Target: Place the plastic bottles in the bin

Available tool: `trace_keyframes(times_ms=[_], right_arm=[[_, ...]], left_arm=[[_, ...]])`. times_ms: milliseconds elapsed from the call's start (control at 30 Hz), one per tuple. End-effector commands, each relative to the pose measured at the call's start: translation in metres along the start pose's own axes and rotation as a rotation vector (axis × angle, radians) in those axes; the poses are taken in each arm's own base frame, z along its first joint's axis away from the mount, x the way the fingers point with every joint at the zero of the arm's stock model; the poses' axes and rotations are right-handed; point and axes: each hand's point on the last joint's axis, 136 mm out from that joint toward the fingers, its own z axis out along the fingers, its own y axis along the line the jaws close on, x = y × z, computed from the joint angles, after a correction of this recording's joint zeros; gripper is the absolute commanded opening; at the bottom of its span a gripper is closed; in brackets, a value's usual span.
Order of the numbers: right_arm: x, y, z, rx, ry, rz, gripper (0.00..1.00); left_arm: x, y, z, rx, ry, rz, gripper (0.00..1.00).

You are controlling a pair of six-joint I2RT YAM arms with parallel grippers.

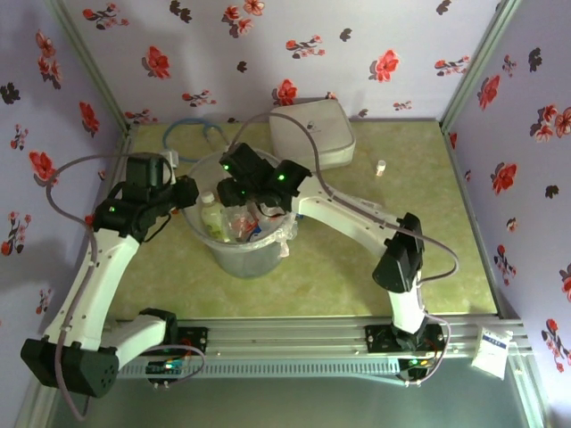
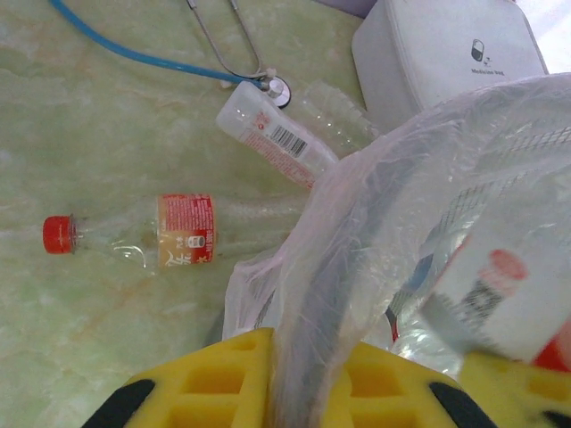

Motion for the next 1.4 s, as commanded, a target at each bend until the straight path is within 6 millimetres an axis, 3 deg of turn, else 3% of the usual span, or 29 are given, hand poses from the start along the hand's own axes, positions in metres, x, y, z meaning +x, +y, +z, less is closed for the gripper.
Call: trace_keyframes(times_ms=[0, 200, 367, 467, 567, 733, 833, 933, 1067, 1167, 1267, 1367], right_arm=[[0.016, 0.004, 0.010, 0.000, 0.049, 0.009, 0.55], [0.020, 0.002, 0.018, 0.012, 0.060, 0.022, 0.73], [0.018, 0.003, 0.012, 0.013, 0.078, -0.002, 0.86], [0.008, 0.007, -0.007, -0.012, 0.049, -0.026, 0.99], [-0.011, 0.004, -0.033, -0.041, 0.001, -0.020, 0.99], [-0.050, -0.022, -0.071, -0.103, -0.118, 0.079, 0.99], [-0.069, -0.058, -0.095, -0.058, -0.270, 0.142, 0.99], [-0.068, -0.124, -0.109, 0.046, -0.351, 0.295, 0.99], [-0.030, -0.223, -0.110, 0.172, -0.326, 0.602, 0.99], [0.000, -0.271, -0.113, 0.218, -0.349, 0.795, 0.99], [0.025, -0.304, -0.117, 0.273, -0.383, 0.926, 0.99], [0.065, -0.339, -0.117, 0.378, -0.397, 1.144, 0.99]], left_arm=[[-0.013, -0.010, -0.004, 0.043, -0.038, 0.052, 0.00], [-0.015, -0.011, -0.007, 0.052, -0.056, 0.073, 0.00], [-0.021, -0.013, -0.005, 0.048, -0.068, 0.088, 0.00], [-0.021, -0.012, -0.003, 0.047, -0.080, 0.100, 0.00], [-0.022, -0.010, -0.002, 0.037, -0.081, 0.116, 0.00], [-0.022, -0.009, 0.002, 0.030, -0.085, 0.149, 0.00], [-0.021, -0.008, 0.006, 0.025, -0.074, 0.148, 0.00], [-0.017, -0.006, 0.011, 0.020, -0.063, 0.156, 0.00], [-0.015, -0.005, 0.014, 0.018, -0.051, 0.160, 0.00], [-0.017, -0.006, 0.011, 0.020, -0.057, 0.156, 0.00], [-0.018, -0.007, 0.009, 0.023, -0.066, 0.151, 0.00], [-0.020, -0.007, 0.008, 0.024, -0.070, 0.145, 0.00]])
